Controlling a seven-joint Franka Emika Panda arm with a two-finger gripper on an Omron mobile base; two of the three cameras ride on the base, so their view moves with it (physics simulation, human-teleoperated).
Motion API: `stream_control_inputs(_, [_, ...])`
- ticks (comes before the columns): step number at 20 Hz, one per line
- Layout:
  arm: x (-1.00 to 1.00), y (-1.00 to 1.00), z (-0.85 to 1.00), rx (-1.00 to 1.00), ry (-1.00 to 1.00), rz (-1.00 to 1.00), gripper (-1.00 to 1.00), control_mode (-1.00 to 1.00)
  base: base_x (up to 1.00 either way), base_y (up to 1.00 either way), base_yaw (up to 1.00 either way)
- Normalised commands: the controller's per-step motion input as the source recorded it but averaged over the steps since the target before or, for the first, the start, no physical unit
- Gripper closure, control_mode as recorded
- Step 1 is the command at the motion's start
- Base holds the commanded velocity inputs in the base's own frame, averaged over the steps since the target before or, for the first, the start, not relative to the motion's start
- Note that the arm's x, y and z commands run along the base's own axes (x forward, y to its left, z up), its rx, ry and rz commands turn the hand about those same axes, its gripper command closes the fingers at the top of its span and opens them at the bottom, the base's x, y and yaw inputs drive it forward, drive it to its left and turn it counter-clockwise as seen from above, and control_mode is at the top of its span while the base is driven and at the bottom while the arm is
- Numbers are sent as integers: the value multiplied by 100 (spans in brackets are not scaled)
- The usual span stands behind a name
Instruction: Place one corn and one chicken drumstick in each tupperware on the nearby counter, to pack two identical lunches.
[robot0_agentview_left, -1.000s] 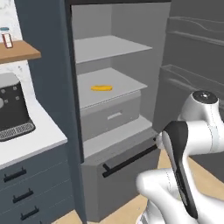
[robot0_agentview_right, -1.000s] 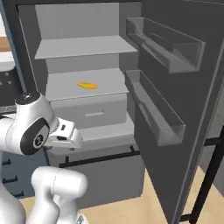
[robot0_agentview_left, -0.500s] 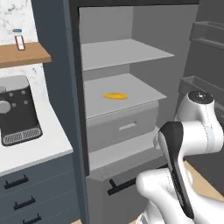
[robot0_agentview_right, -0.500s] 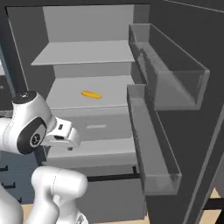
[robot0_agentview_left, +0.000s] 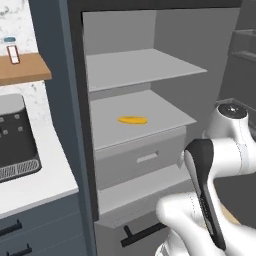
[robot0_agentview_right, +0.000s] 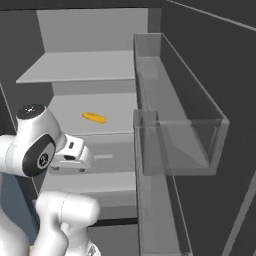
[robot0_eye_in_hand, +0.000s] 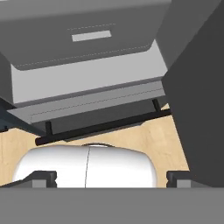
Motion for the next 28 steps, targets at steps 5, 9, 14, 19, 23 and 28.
stream_control_inputs(5, [0, 0, 0, 0, 0, 0, -100, 100, 47, 2, 7])
stream_control_inputs(9, [24, 0, -14, 0, 0, 6, -100, -100, 20, 0, 5])
stream_control_inputs(14, [63, 5, -31, 0, -3, 18, -100, -100, 0, 0, 0])
stream_control_inputs(19, [67, 16, -13, 0, -13, 19, -100, -100, 0, 0, 0])
stream_control_inputs(23, [57, 24, 0, 0, -8, 8, -100, -100, 0, 0, 0])
stream_control_inputs(28, [44, 11, 0, 0, -3, 1, -100, -100, 0, 0, 0])
